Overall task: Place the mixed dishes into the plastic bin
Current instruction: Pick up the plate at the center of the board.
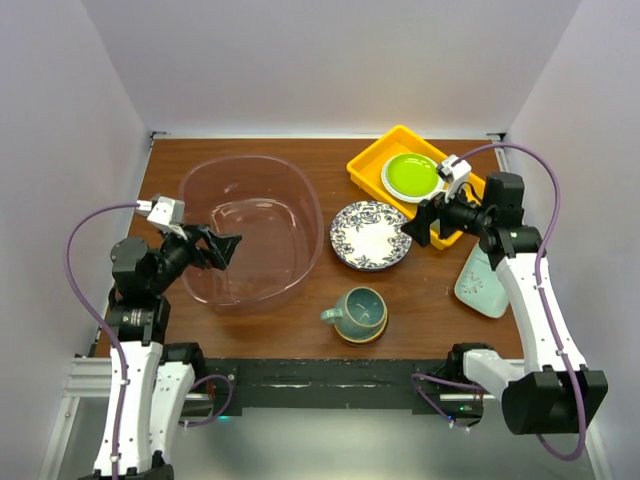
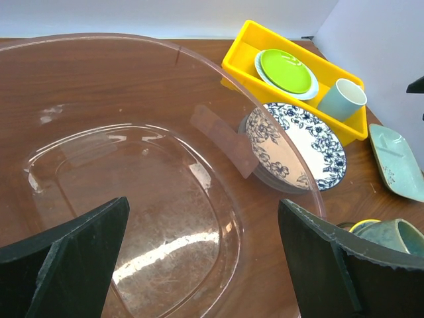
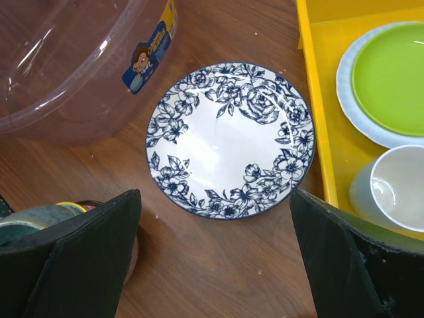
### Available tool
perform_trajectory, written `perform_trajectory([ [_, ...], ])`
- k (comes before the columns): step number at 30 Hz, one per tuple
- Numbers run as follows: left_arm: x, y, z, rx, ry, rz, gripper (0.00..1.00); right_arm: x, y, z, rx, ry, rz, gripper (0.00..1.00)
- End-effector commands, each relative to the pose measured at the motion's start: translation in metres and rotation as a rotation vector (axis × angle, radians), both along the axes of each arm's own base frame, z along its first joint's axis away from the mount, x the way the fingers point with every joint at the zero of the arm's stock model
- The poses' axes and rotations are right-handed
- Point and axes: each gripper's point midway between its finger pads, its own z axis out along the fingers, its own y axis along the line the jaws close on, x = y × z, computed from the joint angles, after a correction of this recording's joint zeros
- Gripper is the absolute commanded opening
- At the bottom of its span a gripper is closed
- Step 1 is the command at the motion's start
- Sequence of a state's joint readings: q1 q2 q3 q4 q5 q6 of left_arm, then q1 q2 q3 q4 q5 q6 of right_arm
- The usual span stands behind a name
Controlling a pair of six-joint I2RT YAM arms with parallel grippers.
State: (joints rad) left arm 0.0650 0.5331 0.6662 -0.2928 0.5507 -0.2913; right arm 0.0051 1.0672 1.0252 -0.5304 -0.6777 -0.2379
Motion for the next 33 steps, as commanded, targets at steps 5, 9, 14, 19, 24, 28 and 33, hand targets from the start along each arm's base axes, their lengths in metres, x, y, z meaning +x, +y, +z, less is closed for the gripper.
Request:
perform_trajectory([
  [5,0.0,-0.003,0.012,0.022,-0.108,-0.029,1.0,0.01,0.007,0.005,0.059,-0.001,0.013,0.98],
  [9,0.001,-0.004,0.007,0.015,-0.102,-0.028,1.0,0.012,0.008,0.001,0.062,0.016,0.018,0.98],
  [14,0.001,-0.004,0.007,0.014,-0.102,-0.028,1.0,0.013,0.007,-0.007,0.061,0.04,0.011,0.98],
  [19,0.001,-0.004,0.006,0.012,-0.1,-0.032,1.0,0.015,0.007,-0.016,0.065,0.076,0.001,0.98],
  [24,-0.001,-0.005,0.006,0.008,-0.107,-0.038,1.0,0.015,0.008,-0.024,0.072,0.094,0.002,0.98],
  [28,-0.001,-0.005,0.006,0.008,-0.11,-0.038,1.0,0.016,0.009,-0.031,0.078,0.117,0.002,0.98],
  [33,-0.001,-0.007,0.006,0.006,-0.113,-0.047,1.0,0.02,0.01,-0.044,0.096,0.167,-0.008,0.98],
])
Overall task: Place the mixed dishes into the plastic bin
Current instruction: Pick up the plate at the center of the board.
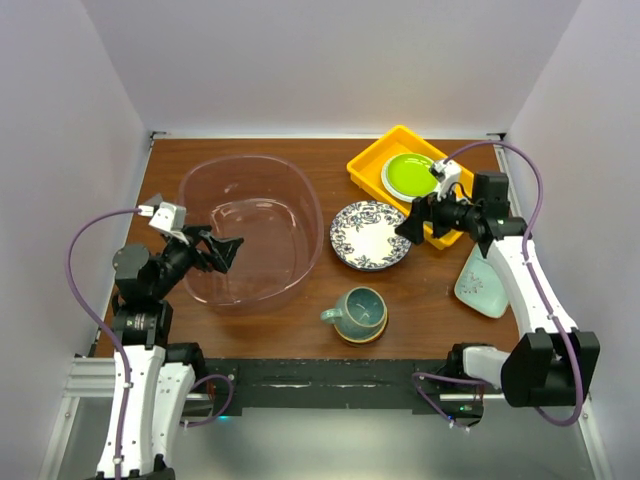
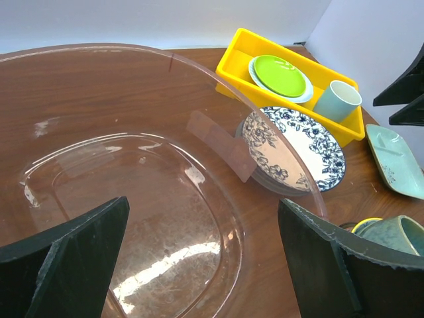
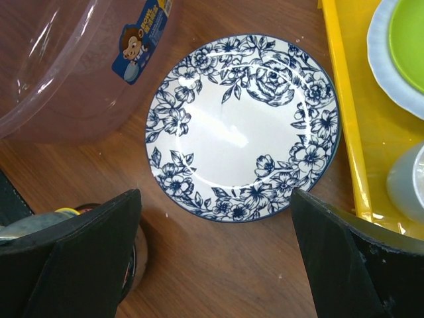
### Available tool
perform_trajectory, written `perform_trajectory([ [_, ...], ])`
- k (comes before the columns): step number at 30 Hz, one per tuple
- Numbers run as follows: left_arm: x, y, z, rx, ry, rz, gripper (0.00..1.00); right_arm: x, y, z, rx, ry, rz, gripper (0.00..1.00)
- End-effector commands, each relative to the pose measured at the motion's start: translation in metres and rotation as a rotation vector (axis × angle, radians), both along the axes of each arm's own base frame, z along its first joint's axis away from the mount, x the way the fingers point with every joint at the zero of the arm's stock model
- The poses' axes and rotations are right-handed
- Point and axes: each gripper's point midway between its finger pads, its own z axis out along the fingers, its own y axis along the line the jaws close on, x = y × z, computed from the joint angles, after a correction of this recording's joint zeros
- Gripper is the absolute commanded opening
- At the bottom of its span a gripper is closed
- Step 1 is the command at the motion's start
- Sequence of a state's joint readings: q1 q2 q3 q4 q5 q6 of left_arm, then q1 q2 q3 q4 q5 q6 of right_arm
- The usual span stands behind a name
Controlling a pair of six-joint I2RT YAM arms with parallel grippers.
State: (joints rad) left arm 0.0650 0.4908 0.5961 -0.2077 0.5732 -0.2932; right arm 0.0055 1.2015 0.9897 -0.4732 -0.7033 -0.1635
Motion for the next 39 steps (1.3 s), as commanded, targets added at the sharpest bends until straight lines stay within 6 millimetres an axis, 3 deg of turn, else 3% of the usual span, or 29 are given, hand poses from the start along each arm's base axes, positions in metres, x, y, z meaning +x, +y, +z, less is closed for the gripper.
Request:
perform_trajectory([
  [1,0.0,-0.004,0.01,0.006,-0.057,-0.026,1.0,0.006,0.005,-0.004,0.039,0.015,0.006,0.98],
  [9,-0.001,-0.004,0.009,0.005,-0.056,-0.031,1.0,0.029,-0.009,-0.042,0.005,0.138,-0.125,0.98],
  [18,0.0,-0.005,0.008,0.004,-0.052,-0.035,1.0,0.04,-0.021,-0.081,-0.041,0.225,-0.207,0.94],
  [35,0.001,-0.005,0.007,0.003,-0.049,-0.035,1.0,0.04,-0.018,-0.109,-0.077,0.282,-0.2,0.67],
  [39,0.001,-0.005,0.007,0.003,-0.049,-0.035,1.0,0.04,-0.016,-0.112,-0.085,0.285,-0.192,0.64],
])
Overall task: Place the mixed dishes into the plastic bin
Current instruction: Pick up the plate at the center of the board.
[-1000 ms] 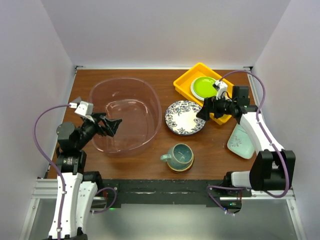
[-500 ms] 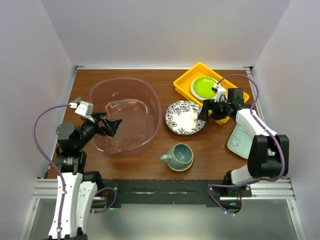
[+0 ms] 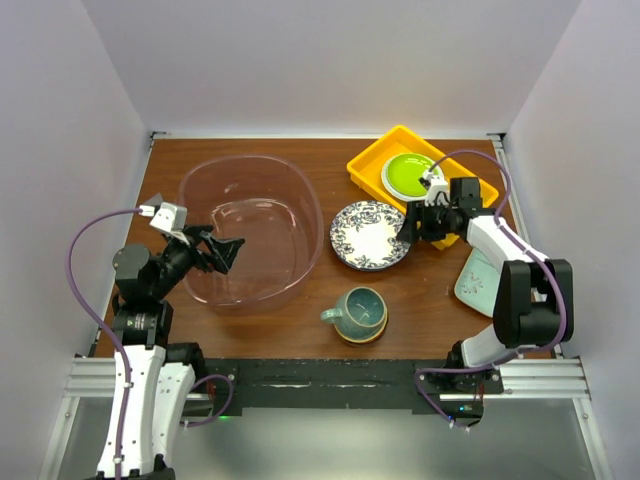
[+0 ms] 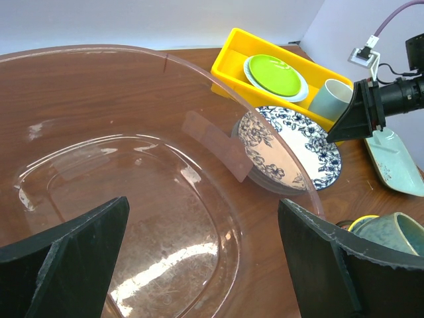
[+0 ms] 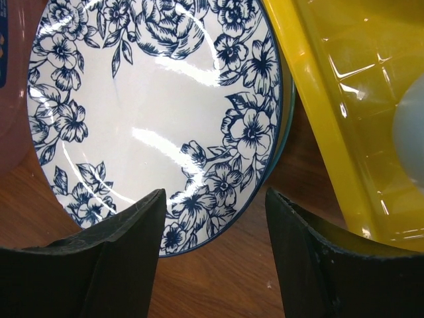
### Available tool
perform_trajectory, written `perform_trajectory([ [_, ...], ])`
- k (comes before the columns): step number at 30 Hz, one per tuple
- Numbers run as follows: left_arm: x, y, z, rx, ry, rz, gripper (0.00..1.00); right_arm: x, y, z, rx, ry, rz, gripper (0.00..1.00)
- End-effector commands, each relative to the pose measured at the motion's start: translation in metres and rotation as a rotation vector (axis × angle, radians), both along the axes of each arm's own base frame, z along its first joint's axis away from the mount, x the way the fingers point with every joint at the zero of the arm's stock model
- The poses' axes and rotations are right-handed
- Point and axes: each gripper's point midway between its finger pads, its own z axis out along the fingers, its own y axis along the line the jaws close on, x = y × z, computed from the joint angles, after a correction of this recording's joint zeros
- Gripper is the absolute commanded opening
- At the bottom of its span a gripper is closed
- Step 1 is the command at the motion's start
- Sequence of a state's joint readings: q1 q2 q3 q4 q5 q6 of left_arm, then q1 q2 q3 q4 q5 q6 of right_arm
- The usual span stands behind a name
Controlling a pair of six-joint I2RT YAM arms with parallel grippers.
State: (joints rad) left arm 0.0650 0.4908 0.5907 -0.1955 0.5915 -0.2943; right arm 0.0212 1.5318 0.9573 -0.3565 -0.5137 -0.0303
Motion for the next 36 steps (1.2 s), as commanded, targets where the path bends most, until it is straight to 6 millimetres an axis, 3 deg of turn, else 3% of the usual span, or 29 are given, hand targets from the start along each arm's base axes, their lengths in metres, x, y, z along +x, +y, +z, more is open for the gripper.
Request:
perform_trajectory([
  [1,0.001,-0.002,0.007,0.005,-0.043,-0.017,1.0,0.007,0.002,0.001,-0.019,-0.033,0.007,0.64],
  [22,0.002,-0.002,0.005,0.003,-0.036,-0.018,1.0,0.012,0.012,-0.015,-0.018,0.016,0.028,0.54],
  [25,0.002,-0.003,0.005,0.004,-0.035,-0.02,1.0,0.013,0.014,-0.019,-0.017,0.034,0.029,0.44],
  [29,0.002,-0.002,0.006,0.005,-0.039,-0.018,1.0,0.015,0.013,-0.019,-0.019,0.04,0.025,0.23],
  [33,0.002,-0.002,0.005,0.005,-0.036,-0.017,1.0,0.021,0.01,0.002,-0.03,-0.024,0.011,0.04],
  [36,0.003,-0.003,0.006,0.005,-0.036,-0.02,1.0,0.023,0.009,0.023,-0.024,-0.089,0.009,0.0],
])
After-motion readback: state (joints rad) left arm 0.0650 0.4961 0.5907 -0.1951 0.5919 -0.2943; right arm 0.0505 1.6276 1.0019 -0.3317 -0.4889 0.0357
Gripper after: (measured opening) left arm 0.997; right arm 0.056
